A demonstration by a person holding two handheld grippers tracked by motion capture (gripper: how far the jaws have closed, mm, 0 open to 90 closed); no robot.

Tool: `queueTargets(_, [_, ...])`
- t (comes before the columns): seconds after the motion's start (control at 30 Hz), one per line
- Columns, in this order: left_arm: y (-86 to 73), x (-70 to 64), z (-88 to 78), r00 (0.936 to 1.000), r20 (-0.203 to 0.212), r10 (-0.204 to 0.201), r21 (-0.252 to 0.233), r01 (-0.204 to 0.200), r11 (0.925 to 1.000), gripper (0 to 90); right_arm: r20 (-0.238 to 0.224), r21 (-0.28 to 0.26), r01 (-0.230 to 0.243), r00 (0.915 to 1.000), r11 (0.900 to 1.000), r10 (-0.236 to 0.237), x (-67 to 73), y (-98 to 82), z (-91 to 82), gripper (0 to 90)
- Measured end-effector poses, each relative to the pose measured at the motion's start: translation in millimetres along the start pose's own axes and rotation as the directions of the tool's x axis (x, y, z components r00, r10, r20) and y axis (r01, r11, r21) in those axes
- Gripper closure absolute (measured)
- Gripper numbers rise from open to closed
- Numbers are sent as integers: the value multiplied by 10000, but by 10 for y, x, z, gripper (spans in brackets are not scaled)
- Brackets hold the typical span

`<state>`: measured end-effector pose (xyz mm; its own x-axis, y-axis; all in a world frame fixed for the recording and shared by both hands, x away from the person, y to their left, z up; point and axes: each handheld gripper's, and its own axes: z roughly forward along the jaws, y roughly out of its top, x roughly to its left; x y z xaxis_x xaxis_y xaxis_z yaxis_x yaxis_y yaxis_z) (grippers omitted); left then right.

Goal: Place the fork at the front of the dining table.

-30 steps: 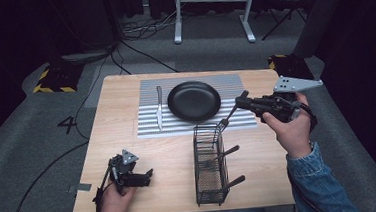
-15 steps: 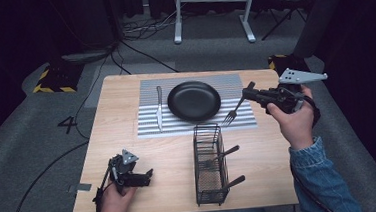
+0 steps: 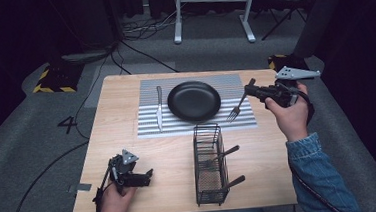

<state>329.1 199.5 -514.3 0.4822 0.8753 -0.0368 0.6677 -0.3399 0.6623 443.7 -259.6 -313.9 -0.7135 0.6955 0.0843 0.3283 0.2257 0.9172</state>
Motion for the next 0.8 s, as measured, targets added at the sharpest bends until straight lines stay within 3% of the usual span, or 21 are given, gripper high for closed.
queueTargets(0.8, [0,0,0,10000,-6,4,-1,-4,10000,4,377,1027,-396,9986,9939,359,-197,-358,437,871])
